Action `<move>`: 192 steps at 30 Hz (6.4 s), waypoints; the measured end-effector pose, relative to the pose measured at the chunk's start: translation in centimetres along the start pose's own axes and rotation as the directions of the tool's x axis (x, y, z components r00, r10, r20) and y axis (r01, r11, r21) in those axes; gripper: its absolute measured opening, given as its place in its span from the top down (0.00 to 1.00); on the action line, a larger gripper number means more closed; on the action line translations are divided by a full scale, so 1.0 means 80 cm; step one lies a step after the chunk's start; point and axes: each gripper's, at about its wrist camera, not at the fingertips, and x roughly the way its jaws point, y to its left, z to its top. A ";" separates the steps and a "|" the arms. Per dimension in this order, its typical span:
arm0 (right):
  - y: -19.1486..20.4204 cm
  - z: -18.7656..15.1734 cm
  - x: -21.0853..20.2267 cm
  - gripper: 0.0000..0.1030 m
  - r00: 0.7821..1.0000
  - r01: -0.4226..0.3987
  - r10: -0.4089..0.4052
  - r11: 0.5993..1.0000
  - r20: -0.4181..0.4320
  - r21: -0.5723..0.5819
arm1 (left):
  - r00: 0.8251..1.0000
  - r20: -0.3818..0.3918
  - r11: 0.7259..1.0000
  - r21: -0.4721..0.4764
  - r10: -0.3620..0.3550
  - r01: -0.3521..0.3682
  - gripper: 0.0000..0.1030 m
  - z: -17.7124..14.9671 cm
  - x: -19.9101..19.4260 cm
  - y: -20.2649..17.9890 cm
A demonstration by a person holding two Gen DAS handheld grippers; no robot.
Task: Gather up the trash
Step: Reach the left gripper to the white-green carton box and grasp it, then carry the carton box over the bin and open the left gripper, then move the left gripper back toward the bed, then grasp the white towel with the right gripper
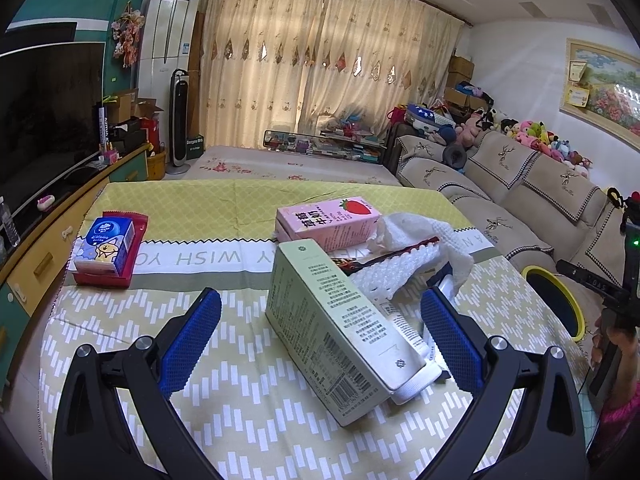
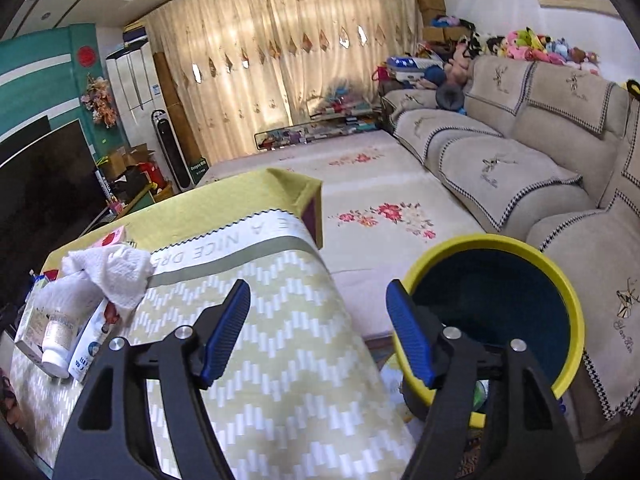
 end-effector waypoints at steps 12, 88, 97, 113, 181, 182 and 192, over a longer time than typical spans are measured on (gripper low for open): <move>0.008 -0.012 0.011 0.27 1.000 -0.002 0.002 1.000 -0.023 -0.006 | 0.995 -0.101 0.997 0.080 -0.007 0.015 0.05 -0.017 0.024 -0.039; -0.172 -0.016 -0.146 0.15 0.959 0.217 -0.236 0.967 0.154 0.132 | 0.909 -0.295 0.890 0.264 -0.293 0.372 0.71 0.038 0.084 -0.365; -0.233 -0.030 -0.160 0.15 0.945 0.259 -0.292 0.943 0.148 0.209 | 0.818 -0.469 0.801 0.318 -0.332 0.507 0.71 0.012 0.184 -0.524; -0.256 -0.038 -0.165 0.15 0.942 0.264 -0.304 0.932 0.140 0.248 | 0.798 -0.488 0.799 0.285 -0.354 0.529 0.29 0.001 0.220 -0.572; 0.205 0.058 0.090 0.95 0.918 -0.366 0.318 0.910 -0.239 -0.193 | 0.986 0.055 0.978 -0.143 0.159 -0.150 0.05 0.001 -0.034 0.046; 0.206 0.066 0.086 0.95 0.920 -0.364 0.319 0.911 -0.226 -0.195 | 0.986 0.054 0.978 -0.142 0.159 -0.150 0.05 0.000 -0.034 0.045; 0.210 0.139 0.038 0.95 0.931 -0.365 0.351 0.906 -0.101 -0.215 | 0.988 0.047 0.980 -0.138 0.149 -0.141 0.05 -0.002 -0.031 0.042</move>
